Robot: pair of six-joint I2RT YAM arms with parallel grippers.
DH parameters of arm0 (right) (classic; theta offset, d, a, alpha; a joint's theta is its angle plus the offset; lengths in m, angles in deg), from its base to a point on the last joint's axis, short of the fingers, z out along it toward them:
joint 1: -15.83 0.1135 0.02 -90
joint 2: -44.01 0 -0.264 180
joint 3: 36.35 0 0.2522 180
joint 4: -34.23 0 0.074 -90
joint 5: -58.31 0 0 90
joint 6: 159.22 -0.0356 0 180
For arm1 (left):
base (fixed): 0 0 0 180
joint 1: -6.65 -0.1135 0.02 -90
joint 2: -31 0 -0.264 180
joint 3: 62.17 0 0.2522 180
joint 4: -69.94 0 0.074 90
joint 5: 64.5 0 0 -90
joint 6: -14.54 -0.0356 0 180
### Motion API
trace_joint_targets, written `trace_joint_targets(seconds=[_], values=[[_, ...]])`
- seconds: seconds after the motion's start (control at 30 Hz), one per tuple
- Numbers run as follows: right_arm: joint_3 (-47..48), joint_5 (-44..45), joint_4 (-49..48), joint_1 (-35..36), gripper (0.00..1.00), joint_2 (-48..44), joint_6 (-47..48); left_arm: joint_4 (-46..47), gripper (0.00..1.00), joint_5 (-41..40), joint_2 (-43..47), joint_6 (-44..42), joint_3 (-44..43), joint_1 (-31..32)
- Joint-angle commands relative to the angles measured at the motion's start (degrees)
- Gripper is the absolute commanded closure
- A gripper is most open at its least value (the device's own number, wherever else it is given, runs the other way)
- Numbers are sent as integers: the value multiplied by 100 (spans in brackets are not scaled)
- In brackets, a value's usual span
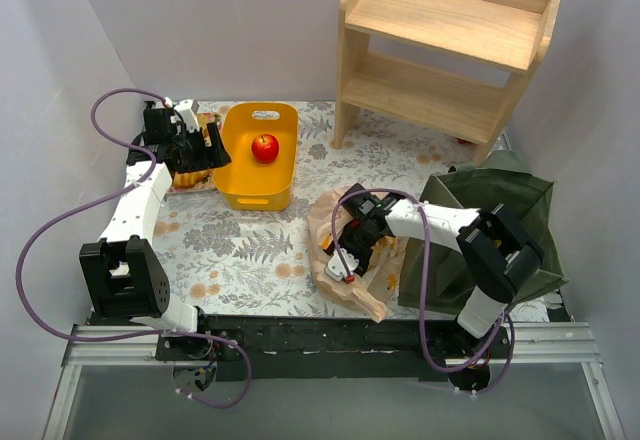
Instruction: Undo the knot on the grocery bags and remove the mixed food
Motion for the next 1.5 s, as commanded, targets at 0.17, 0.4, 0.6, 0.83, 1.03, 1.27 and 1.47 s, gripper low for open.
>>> trace_joint_targets(seconds=[0.17, 0.4, 0.6, 0.83, 1.03, 1.27, 1.47], values=[[-403, 621, -1351, 166, 66, 4, -481, -47, 24, 188, 261, -66, 0, -69], [-27, 525, -878, 166, 99, -1322, -1676, 67, 23, 2234, 305, -136, -114, -78], [263, 366, -807, 166, 99, -1922, -3326, -46, 2, 3642, 34, -179, -351, 273], [492, 498, -701, 166, 99, -1948, -4480, -354, 2, 3854, -108, -321, -378, 871], [782, 577, -211, 166, 99, -2247, -4937, -363, 2, 3687, -73, -347, -422, 985], [1432, 507, 519, 166, 99, -2896, -5351, -205, 2, 3511, -37, -259, -431, 977], [2004, 586, 1249, 157, 99, -3152, -5422, -144, 2, 3397, -46, -250, -474, 977]])
